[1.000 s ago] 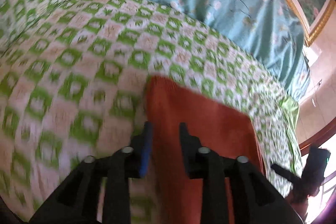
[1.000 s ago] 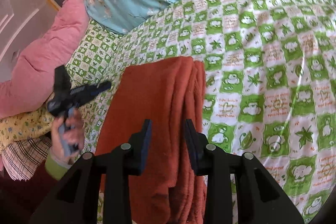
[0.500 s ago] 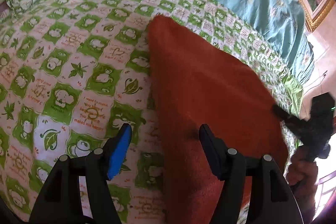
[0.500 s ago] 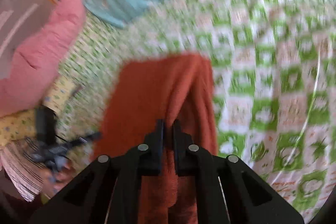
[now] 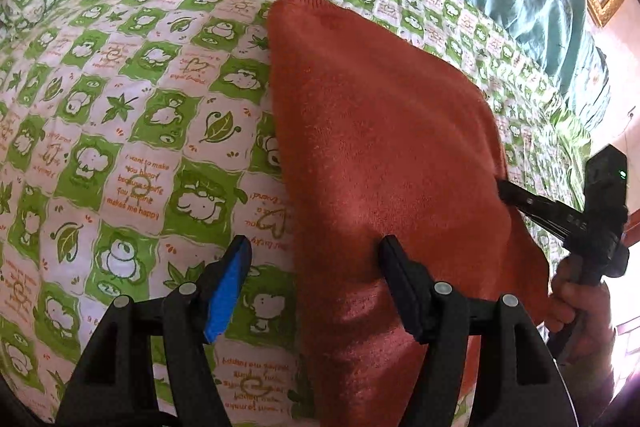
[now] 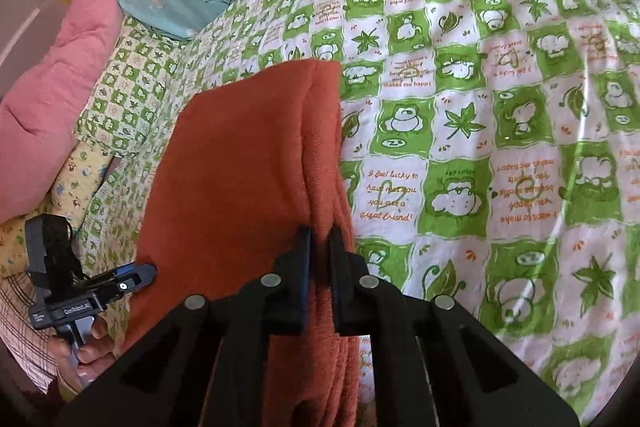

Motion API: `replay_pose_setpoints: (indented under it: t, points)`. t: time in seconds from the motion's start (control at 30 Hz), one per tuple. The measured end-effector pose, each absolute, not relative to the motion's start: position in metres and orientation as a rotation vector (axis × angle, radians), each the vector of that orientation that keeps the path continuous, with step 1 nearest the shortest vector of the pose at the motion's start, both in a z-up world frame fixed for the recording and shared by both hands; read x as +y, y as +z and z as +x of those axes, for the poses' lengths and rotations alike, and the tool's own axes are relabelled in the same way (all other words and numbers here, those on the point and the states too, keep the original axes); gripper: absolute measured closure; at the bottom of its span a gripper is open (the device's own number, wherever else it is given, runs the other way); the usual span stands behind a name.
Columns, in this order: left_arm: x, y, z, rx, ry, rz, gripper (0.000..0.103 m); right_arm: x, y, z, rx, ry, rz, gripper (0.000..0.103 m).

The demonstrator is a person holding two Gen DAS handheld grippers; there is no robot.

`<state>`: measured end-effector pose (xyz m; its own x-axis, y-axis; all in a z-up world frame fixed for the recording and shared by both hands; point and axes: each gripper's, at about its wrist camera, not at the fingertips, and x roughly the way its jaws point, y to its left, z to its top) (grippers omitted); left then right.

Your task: Fold small clothes

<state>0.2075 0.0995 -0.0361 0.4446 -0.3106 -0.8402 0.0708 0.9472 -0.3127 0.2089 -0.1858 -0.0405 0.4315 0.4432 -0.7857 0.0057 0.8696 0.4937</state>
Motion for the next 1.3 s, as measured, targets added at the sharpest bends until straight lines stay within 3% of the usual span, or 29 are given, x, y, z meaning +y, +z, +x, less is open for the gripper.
replay_pose_setpoints:
  t: [0.17,0.53,0.57,0.63,0.67,0.8,0.97,1.3]
  points:
    - [0.109,-0.033,0.194,1.076,-0.258,-0.292,0.036,-0.191,-0.012,0.174,1.040,0.297,0.483,0.074]
    - [0.110,-0.036,0.134,1.105,-0.304,-0.281,0.038,-0.184,-0.025,0.102,1.061,0.338,0.511,0.073]
    - [0.106,-0.041,0.130,1.117,-0.309,-0.267,0.038,-0.184,-0.028,0.101,1.069,0.339,0.511,0.074]
    - [0.102,-0.045,0.126,1.120,-0.308,-0.253,0.039,-0.185,-0.028,0.099,1.068,0.344,0.515,0.096]
    - [0.100,-0.045,0.124,1.112,-0.308,-0.246,0.045,-0.185,-0.027,0.099,1.065,0.350,0.516,0.098]
    - [0.093,-0.041,0.124,1.116,-0.339,-0.253,0.066,-0.182,-0.006,0.103,1.040,0.368,0.433,0.098]
    - [0.082,-0.033,0.119,1.111,-0.349,-0.207,0.067,-0.184,0.025,0.108,0.990,0.357,0.307,0.099]
    - [0.091,-0.049,0.120,1.152,-0.369,-0.245,0.078,-0.188,-0.032,0.101,1.115,0.310,0.340,0.099]
